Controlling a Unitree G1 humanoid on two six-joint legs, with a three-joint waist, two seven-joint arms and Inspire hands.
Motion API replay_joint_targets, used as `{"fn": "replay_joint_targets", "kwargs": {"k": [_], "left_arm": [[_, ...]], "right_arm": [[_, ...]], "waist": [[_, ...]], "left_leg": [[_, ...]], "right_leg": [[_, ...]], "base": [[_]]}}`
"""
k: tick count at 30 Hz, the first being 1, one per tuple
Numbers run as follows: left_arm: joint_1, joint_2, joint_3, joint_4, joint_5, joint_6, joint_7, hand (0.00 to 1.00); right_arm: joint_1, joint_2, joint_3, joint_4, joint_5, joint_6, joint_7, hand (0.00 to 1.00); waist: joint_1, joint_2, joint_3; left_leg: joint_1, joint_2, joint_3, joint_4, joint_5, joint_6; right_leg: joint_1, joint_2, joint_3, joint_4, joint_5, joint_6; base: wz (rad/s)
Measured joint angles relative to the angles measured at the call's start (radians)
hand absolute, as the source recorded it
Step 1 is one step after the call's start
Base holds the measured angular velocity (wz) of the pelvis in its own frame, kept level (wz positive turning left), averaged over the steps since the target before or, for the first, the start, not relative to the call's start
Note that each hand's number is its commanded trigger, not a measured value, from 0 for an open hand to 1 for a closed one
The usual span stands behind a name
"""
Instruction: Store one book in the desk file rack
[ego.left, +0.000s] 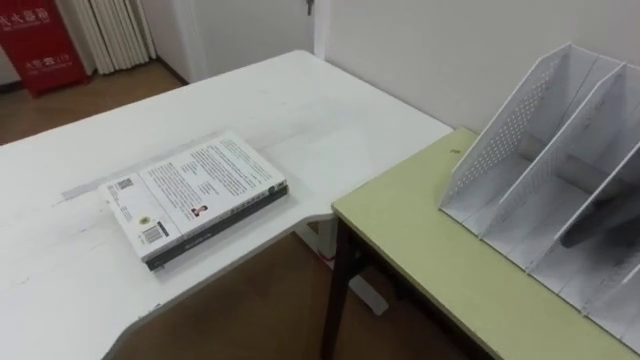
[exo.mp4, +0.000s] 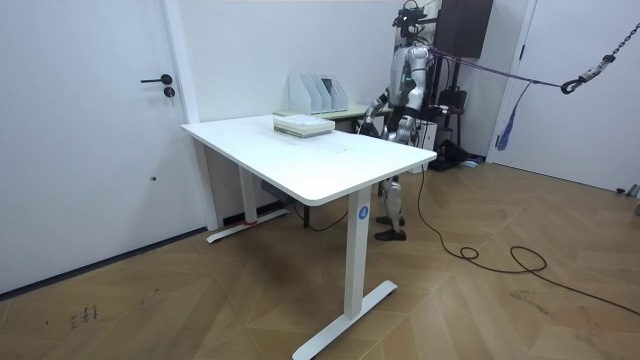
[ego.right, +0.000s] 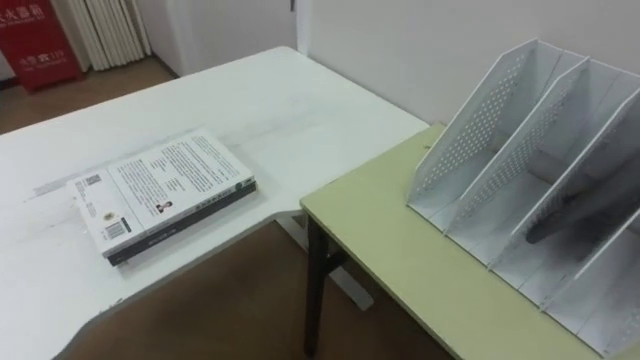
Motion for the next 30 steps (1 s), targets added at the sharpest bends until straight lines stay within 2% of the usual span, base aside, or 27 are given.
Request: {"fn": "replay_joint_targets", "kwargs": {"k": [3, 5, 11, 14, 16, 18, 23, 30], "left_arm": [[0.004, -0.009, 0.012, 0.000, 0.032, -0.015, 0.020, 0.00], [0.015, -0.016, 0.035, 0.000, 0.075, -0.033, 0.028, 0.00], [0.026, -0.035, 0.101, -0.001, 0.143, -0.044, 0.027, 0.00], [0.040, -0.041, 0.130, -0.001, 0.187, -0.047, 0.032, 0.00], [0.042, -0.043, 0.133, -0.001, 0.201, -0.047, 0.035, 0.00], [0.046, -0.051, 0.167, 0.000, 0.239, -0.047, 0.037, 0.00], [0.045, -0.060, 0.205, 0.000, 0.298, -0.045, 0.035, 0.00], [0.041, -0.061, 0.216, -0.001, 0.361, -0.046, 0.037, 0.00]], "right_arm": [[0.017, 0.017, -0.034, 0.114, 0.036, -0.032, -0.077, 0.00], [0.026, 0.041, -0.094, 0.222, 0.108, -0.066, -0.131, 0.00], [0.036, 0.077, -0.169, 0.349, 0.205, -0.104, -0.236, 0.00], [0.040, 0.087, -0.201, 0.382, 0.225, -0.114, -0.271, 0.00], [0.046, 0.089, -0.215, 0.393, 0.246, -0.117, -0.286, 0.00], [0.046, 0.090, -0.233, 0.431, 0.281, -0.128, -0.298, 0.00], [0.052, 0.091, -0.269, 0.473, 0.341, -0.128, -0.309, 0.00], [0.045, 0.094, -0.287, 0.495, 0.353, -0.128, -0.321, 0.00]], "waist": [[-0.010, 0.005, 0.0008], [-0.024, 0.007, -0.0025], [-0.037, 0.011, -0.0012], [-0.053, 0.012, 0.0010], [-0.062, 0.012, 0.0002], [-0.077, 0.015, -0.0014], [-0.085, 0.019, -0.0003], [-0.105, 0.022, 0.0004]], "left_leg": [[0.012, 0.000, -0.002, -0.001, 0.000, 0.000], [0.015, 0.000, -0.004, -0.002, 0.000, 0.000], [0.019, -0.003, 0.000, -0.002, 0.000, 0.000], [0.030, -0.001, 0.000, -0.011, -0.001, 0.000], [0.030, -0.001, 0.000, -0.018, -0.001, 0.000], [0.034, -0.002, 0.000, -0.017, -0.001, 0.001], [0.041, -0.005, 0.000, -0.019, -0.001, 0.000], [0.049, -0.004, -0.001, -0.019, -0.001, 0.000]], "right_leg": [[0.008, -0.002, -0.005, -0.007, 0.000, 0.001], [0.015, -0.001, -0.008, -0.016, -0.001, 0.002], [0.024, 0.002, -0.010, -0.018, -0.001, 0.002], [0.031, 0.000, -0.009, -0.033, -0.002, 0.003], [0.031, 0.000, -0.007, -0.032, -0.002, 0.004], [0.036, 0.002, -0.007, -0.033, -0.002, 0.004], [0.050, 0.003, -0.005, -0.035, -0.003, 0.004], [0.052, 0.002, -0.005, -0.034, -0.006, 0.005]], "base": [[0.03], [0.09], [0.01], [0.01], [0.00], [0.00], [0.00], [0.00]]}}
